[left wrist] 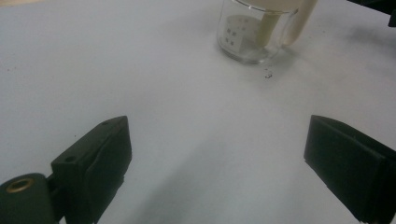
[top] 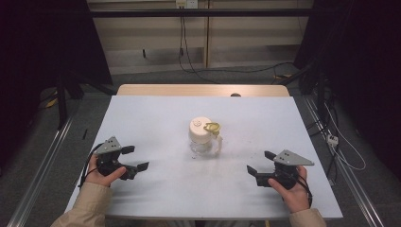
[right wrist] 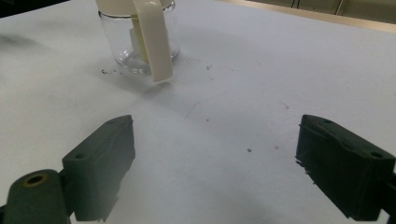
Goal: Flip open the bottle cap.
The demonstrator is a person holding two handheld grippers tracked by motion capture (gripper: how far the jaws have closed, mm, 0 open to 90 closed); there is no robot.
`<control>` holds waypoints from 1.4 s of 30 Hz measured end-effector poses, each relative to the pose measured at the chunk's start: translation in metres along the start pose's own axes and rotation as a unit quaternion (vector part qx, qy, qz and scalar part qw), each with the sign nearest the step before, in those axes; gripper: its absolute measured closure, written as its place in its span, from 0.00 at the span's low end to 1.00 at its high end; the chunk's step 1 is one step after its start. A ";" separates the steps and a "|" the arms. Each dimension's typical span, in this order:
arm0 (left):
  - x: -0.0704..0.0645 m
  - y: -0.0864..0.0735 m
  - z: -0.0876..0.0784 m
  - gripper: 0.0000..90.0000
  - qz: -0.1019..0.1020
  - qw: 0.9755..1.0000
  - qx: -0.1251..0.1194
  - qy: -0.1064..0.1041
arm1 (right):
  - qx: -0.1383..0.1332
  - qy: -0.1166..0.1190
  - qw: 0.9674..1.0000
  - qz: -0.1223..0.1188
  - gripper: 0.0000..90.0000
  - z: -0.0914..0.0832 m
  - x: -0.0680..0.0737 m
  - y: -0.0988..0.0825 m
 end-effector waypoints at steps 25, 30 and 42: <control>-0.001 -0.017 -0.009 0.08 0.006 1.000 0.003 0.004 | 0.010 -0.013 1.000 0.003 0.13 -0.011 -0.009 -0.015; 0.000 -0.021 -0.012 0.08 0.002 1.000 0.004 0.003 | 0.009 -0.012 1.000 0.006 0.13 -0.012 -0.009 -0.016; 0.001 -0.027 -0.019 0.08 0.004 1.000 0.004 0.007 | 0.009 -0.013 1.000 0.004 0.13 -0.014 -0.010 -0.017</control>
Point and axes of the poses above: each handheld gripper's, and its own axes: z roughly forward along the jaws, y roughly out of its top, x roughly to its left, the point moved 9 cm from there along z, roughly forward along the jaws, and after that the axes turned 4 degrees about x, right-handed, at the moved point
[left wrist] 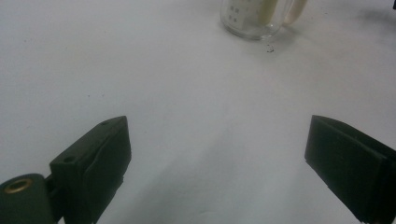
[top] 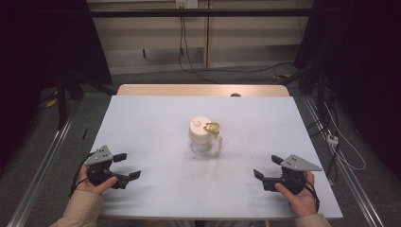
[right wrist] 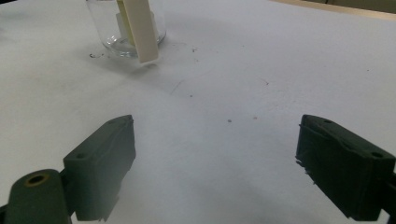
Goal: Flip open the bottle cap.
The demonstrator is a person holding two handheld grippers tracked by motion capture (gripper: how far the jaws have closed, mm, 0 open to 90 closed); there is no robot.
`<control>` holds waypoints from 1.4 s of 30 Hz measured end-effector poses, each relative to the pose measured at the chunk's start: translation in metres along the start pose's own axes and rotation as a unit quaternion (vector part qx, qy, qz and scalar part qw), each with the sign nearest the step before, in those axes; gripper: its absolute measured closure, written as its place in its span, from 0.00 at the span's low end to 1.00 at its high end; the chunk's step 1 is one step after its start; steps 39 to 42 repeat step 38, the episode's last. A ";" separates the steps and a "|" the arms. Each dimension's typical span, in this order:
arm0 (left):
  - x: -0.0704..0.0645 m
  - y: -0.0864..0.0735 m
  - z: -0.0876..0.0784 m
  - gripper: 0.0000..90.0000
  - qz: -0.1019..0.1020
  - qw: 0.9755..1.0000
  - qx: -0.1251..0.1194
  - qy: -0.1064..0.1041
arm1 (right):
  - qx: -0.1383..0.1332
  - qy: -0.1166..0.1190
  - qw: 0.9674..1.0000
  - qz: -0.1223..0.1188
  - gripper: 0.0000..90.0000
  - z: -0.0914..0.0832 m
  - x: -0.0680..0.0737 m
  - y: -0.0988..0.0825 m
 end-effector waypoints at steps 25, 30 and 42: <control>-0.002 -0.003 -0.002 0.07 0.003 1.000 -0.009 -0.001 | 0.001 0.002 1.000 0.008 0.13 -0.001 -0.002 -0.006; -0.001 -0.002 -0.003 0.07 0.000 1.000 -0.012 -0.002 | 0.001 0.006 1.000 0.006 0.13 0.001 -0.001 -0.006; -0.003 -0.003 0.000 0.07 0.003 1.000 -0.006 -0.003 | 0.001 0.004 1.000 0.005 0.13 0.001 -0.001 -0.005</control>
Point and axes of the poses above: each handheld gripper's, and its own axes: z roughly forward along the jaws, y roughly out of its top, x roughly to its left, the point moved 9 cm from there along z, roughly forward along the jaws, and after that the axes turned 4 degrees about x, right-handed, at the moved point
